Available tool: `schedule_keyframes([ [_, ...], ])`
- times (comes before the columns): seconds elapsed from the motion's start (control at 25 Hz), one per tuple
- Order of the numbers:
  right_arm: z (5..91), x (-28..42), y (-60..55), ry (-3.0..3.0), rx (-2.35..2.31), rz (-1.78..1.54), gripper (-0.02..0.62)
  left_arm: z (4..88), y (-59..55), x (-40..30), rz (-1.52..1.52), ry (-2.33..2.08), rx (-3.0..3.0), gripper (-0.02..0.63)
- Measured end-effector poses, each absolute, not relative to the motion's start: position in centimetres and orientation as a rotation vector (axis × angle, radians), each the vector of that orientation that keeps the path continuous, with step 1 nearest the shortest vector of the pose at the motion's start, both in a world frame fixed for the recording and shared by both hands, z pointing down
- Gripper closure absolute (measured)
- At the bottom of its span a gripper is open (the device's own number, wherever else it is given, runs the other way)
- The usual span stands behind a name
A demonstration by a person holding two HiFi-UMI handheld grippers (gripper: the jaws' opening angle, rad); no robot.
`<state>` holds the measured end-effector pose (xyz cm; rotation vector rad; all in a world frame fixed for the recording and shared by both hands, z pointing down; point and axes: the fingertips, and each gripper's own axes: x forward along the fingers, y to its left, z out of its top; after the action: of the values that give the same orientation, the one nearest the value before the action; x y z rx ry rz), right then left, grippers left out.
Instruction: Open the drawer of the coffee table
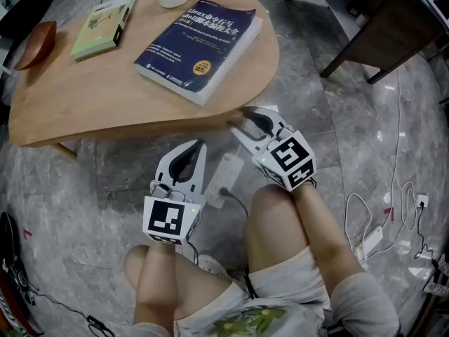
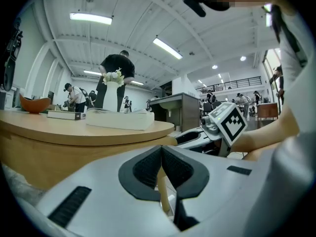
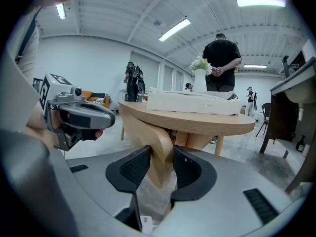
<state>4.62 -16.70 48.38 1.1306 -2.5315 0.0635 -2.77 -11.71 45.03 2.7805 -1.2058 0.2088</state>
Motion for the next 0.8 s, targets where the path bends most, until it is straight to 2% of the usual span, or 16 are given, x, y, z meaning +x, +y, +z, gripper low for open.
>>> schedule_keyframes([
  [0.36, 48.1, 4.8, -16.5, -2.549, 1.113, 0.016, 0.449, 45.4, -10.8, -2.5, 0.252, -1.167, 2.799, 0.597],
  [0.44, 47.9, 5.1, -16.3, -2.547, 1.123, -0.004, 0.472, 45.6, -10.8, -2.8, 0.256, -1.172, 2.788, 0.595],
  [0.6, 48.0, 5.1, -16.3, -2.525, 1.112, -0.029, 0.477, 45.2, -11.0, -3.0, 0.224, -1.179, 2.782, 0.596],
  [0.8, 48.1, 4.6, -16.0, -2.391, 0.998, -0.294, 0.476, 45.5, -10.7, -3.6, 0.221, -1.177, 2.778, 0.595],
])
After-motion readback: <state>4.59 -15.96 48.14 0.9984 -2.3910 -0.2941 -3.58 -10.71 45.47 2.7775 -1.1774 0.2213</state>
